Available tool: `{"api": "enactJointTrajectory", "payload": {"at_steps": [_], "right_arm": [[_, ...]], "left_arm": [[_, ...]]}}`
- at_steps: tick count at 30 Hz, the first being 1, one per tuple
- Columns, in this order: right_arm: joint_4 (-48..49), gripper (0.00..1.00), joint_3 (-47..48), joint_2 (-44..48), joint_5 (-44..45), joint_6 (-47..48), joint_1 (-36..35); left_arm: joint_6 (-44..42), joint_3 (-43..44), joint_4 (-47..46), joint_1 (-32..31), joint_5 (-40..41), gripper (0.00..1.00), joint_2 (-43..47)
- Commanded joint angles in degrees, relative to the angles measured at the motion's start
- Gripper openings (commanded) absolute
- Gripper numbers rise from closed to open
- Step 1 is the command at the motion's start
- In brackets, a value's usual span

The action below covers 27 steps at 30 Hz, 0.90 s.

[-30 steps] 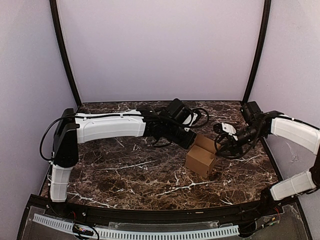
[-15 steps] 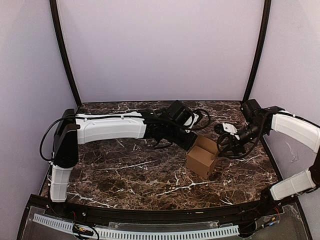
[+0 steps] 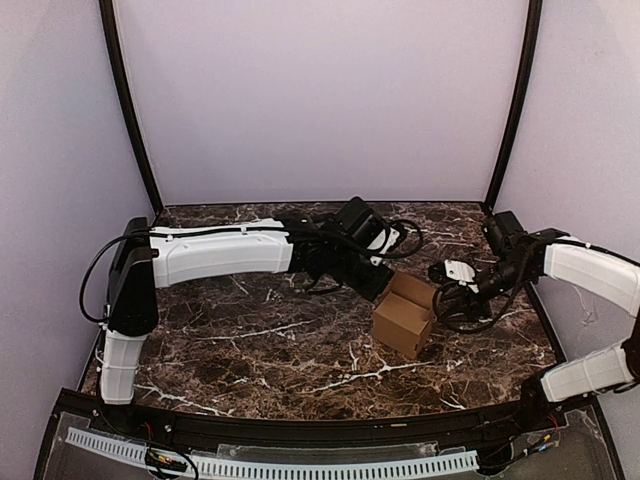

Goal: Fold the paper box

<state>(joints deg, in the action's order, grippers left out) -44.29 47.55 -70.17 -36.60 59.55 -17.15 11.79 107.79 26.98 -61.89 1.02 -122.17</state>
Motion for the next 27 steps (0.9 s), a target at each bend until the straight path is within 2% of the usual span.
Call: {"api": "enactJointTrajectory", "payload": {"at_steps": [1,7,11,27], "right_arm": [[5.11,0.48,-0.53,-1.4,1.16,-1.11,-0.34],[6.0,0.38,1.32,-4.58,-2.37,-2.92,-0.34],[6.27,0.35,2.29,-6.45,-5.0,-4.61,-0.16],[-2.12,0.39,6.67,-11.54,-14.54,-3.12,2.09]], "left_arm": [[-1.43,1.31,5.08,0.43,-0.88,0.01,-1.14],[-2.39,2.42,5.71,0.8,-3.62,0.01,-1.44],[-2.79,2.68,5.95,0.8,-4.22,0.01,-1.83],[-5.35,2.71,9.17,0.76,-3.16,0.01,-2.29]]}}
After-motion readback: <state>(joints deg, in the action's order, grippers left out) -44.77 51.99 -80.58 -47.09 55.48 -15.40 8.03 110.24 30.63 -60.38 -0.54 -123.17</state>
